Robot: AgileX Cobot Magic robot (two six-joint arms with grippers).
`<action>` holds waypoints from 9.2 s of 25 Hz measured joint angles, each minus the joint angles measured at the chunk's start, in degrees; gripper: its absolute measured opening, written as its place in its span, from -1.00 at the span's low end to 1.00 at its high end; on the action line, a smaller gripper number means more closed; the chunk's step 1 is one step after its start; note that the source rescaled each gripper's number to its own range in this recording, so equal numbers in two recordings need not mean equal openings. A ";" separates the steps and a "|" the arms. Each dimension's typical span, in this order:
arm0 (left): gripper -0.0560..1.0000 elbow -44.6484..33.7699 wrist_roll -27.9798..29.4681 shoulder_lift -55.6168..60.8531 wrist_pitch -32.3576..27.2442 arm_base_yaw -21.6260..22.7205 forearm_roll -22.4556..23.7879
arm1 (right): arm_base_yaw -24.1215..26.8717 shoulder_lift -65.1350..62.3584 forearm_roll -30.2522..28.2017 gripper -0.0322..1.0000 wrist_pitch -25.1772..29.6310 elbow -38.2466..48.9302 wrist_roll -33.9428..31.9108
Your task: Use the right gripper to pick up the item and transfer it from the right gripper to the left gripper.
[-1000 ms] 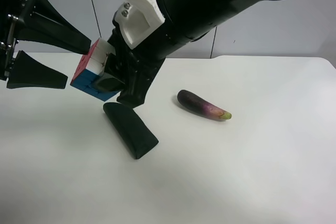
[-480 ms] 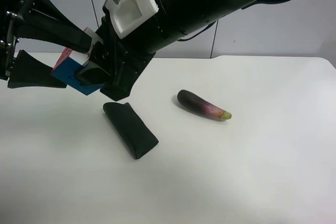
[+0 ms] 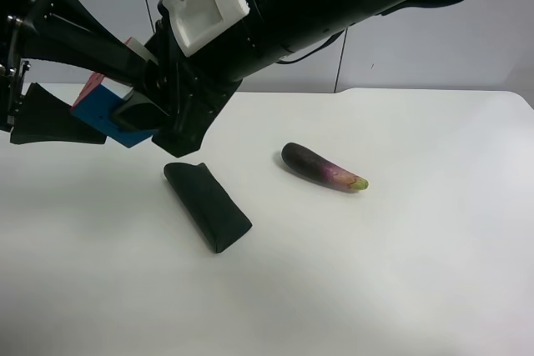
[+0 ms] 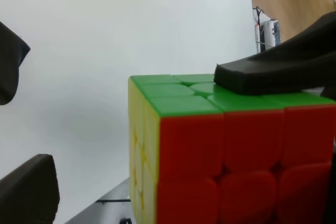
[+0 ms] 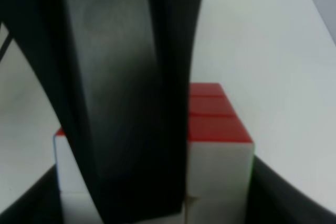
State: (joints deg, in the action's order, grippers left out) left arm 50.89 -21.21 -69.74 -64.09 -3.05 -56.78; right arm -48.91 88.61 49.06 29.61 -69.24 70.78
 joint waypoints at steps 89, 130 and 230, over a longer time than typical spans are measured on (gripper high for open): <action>-0.89 0.00 -1.09 -0.08 -4.29 0.00 0.54 | 0.00 -61.52 -45.08 1.00 40.50 26.55 -70.78; -0.89 0.00 -3.82 -0.08 -3.07 0.00 3.40 | 38.86 -88.74 -48.10 1.00 31.88 40.32 -70.78; 1.00 5.73 3.07 17.92 -4.79 0.00 36.05 | 44.69 -88.74 -48.10 1.00 31.88 40.40 -70.78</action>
State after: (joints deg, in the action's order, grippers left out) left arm 56.62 -18.15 -51.82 -68.88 -3.05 -20.73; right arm -4.21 -0.14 0.95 61.50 -28.84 0.00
